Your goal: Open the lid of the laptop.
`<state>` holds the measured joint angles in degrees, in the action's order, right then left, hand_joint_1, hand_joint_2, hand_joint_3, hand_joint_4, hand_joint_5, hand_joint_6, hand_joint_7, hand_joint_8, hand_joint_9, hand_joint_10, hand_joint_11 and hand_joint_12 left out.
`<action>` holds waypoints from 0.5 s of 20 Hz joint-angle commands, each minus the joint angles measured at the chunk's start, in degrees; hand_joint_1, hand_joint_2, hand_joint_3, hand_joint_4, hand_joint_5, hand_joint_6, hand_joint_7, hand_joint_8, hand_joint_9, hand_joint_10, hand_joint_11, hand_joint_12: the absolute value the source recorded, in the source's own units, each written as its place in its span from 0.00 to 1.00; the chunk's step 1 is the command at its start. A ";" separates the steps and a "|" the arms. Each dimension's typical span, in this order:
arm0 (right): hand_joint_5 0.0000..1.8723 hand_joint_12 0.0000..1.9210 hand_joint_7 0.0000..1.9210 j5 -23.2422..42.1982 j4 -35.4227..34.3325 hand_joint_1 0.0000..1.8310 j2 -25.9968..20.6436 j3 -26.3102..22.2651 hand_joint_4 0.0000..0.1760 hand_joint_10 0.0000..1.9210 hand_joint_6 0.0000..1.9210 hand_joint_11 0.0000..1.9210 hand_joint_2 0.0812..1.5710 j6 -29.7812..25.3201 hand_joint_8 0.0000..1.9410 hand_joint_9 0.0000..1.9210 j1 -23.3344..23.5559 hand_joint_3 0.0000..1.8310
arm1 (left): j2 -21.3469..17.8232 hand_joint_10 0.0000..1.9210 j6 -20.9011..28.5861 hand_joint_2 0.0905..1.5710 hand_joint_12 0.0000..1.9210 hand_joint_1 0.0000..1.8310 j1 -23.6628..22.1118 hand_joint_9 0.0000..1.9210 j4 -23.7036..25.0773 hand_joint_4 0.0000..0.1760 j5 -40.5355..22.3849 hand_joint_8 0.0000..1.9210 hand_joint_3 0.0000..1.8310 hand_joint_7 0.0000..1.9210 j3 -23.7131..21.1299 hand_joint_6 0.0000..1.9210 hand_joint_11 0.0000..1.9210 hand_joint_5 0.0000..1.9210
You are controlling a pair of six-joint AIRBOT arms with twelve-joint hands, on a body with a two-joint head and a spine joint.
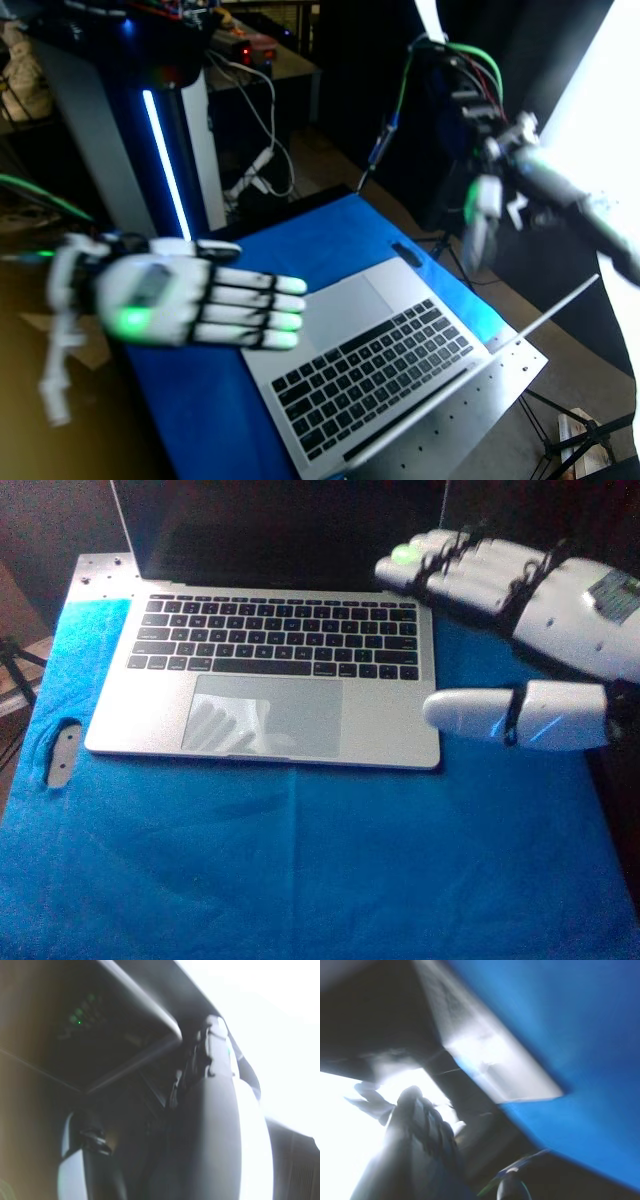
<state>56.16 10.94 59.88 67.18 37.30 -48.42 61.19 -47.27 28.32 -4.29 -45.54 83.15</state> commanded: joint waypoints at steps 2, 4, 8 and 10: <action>0.02 0.00 0.00 15.30 -5.81 0.00 -0.60 -0.34 0.18 0.00 0.00 0.00 0.72 -0.24 0.00 0.00 -1.29 0.00 | -1.86 0.00 5.62 0.57 0.00 0.42 6.53 0.00 -0.19 1.00 -16.43 0.00 0.00 0.00 -3.68 0.00 0.00 0.00; 0.06 0.00 0.03 19.11 -9.62 0.21 -0.64 -0.34 0.09 0.00 0.01 0.00 0.74 -0.24 0.01 0.00 -2.48 0.00 | -2.62 0.00 7.47 0.54 0.01 0.38 11.12 0.00 -0.71 0.73 -21.29 0.00 0.00 0.02 -6.48 0.00 0.02 0.03; 0.05 0.00 0.02 29.22 -15.80 0.29 -1.55 -1.58 0.00 0.00 0.00 0.00 0.75 -0.25 0.00 0.00 -5.46 0.00 | -3.74 0.00 12.93 0.56 0.00 0.31 22.71 0.00 -4.82 0.77 -34.46 0.00 0.01 0.00 -11.75 0.00 0.00 0.00; 0.03 0.01 0.02 35.50 -17.63 0.29 -3.09 -3.17 0.00 0.00 0.00 0.02 0.77 -0.24 0.00 0.01 -7.28 0.00 | -5.02 0.00 15.37 0.58 0.01 0.20 27.98 0.01 -6.84 0.33 -40.59 0.00 0.01 0.01 -14.45 0.00 0.02 0.00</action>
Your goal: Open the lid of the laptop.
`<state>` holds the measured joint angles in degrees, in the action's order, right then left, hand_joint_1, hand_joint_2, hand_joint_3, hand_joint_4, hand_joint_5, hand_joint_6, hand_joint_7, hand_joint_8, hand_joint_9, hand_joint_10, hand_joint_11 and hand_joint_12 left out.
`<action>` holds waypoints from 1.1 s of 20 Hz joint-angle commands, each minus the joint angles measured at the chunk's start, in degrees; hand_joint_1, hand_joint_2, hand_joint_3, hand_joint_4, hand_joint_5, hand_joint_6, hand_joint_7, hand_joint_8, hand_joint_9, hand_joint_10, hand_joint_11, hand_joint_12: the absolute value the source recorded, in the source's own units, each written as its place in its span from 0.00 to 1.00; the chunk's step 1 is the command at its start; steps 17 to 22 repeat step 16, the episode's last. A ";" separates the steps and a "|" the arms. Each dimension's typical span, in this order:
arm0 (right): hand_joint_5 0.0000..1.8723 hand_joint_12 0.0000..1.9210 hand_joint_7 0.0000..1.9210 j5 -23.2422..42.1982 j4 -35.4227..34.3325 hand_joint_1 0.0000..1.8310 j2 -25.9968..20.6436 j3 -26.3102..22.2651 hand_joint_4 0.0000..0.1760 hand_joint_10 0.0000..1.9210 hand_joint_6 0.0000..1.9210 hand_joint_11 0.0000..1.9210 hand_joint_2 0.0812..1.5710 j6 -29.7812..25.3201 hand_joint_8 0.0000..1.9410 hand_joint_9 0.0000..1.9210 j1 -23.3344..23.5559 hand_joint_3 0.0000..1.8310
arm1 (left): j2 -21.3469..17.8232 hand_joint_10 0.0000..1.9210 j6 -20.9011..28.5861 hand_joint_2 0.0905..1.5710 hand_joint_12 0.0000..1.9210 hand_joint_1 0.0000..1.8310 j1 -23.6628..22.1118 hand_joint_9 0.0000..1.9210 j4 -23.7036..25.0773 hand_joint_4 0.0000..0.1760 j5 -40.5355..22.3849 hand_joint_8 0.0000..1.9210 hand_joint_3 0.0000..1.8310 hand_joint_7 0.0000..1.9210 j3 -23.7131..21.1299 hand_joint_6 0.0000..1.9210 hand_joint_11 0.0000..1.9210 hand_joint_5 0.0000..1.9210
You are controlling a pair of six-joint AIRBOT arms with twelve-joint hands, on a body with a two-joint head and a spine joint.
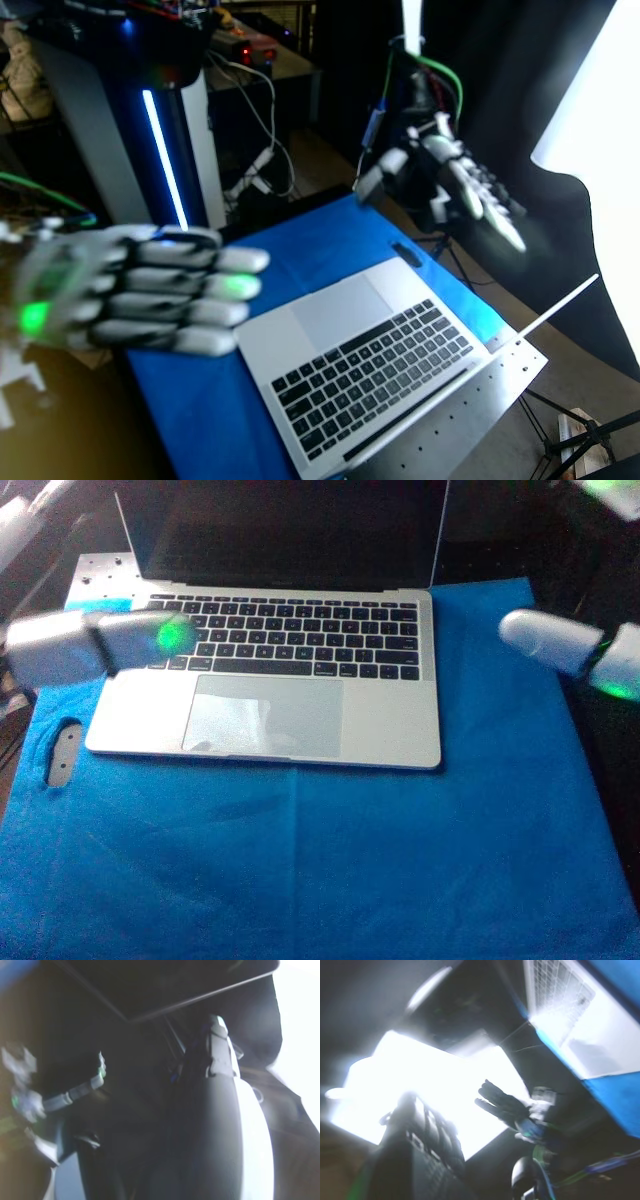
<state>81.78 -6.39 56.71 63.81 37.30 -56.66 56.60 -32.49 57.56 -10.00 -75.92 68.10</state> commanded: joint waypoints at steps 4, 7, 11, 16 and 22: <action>0.07 0.01 0.03 19.19 -4.97 0.38 -3.84 -4.07 0.00 0.00 0.01 0.07 0.71 -0.22 0.00 0.04 -5.20 0.00 | -1.80 0.00 1.26 0.64 0.00 0.14 5.25 0.00 -3.28 0.49 -20.73 0.00 0.01 0.00 -3.79 0.00 0.00 0.00; 0.08 0.01 0.04 19.19 -4.60 0.41 -5.45 -5.60 0.00 0.00 0.00 0.10 0.63 0.53 0.00 0.05 -6.28 0.00 | -3.51 0.00 -0.63 0.62 0.00 0.09 8.18 0.00 -5.05 0.60 -23.28 0.00 0.00 0.00 -6.59 0.00 0.00 0.00; 0.07 0.01 0.03 19.19 -4.65 0.40 -5.96 -5.74 0.00 0.00 0.00 0.07 0.64 1.01 0.00 0.05 -6.40 0.00 | -4.33 0.00 -0.45 0.58 0.00 0.09 8.56 0.00 -5.51 0.53 -23.29 0.00 0.00 0.00 -6.94 0.00 0.00 0.00; 0.08 0.00 0.06 19.19 -4.77 0.19 -6.26 -5.90 0.00 0.00 0.00 0.04 0.68 1.33 0.00 0.05 -6.92 0.00 | -5.53 0.00 -1.37 0.55 0.00 0.08 9.27 0.00 -5.69 0.27 -23.30 0.00 0.00 0.00 -7.99 0.00 0.00 0.00; 0.08 0.00 0.06 19.19 -4.77 0.19 -6.26 -5.90 0.00 0.00 0.00 0.04 0.68 1.33 0.00 0.05 -6.92 0.00 | -5.53 0.00 -1.37 0.55 0.00 0.08 9.27 0.00 -5.69 0.27 -23.30 0.00 0.00 0.00 -7.99 0.00 0.00 0.00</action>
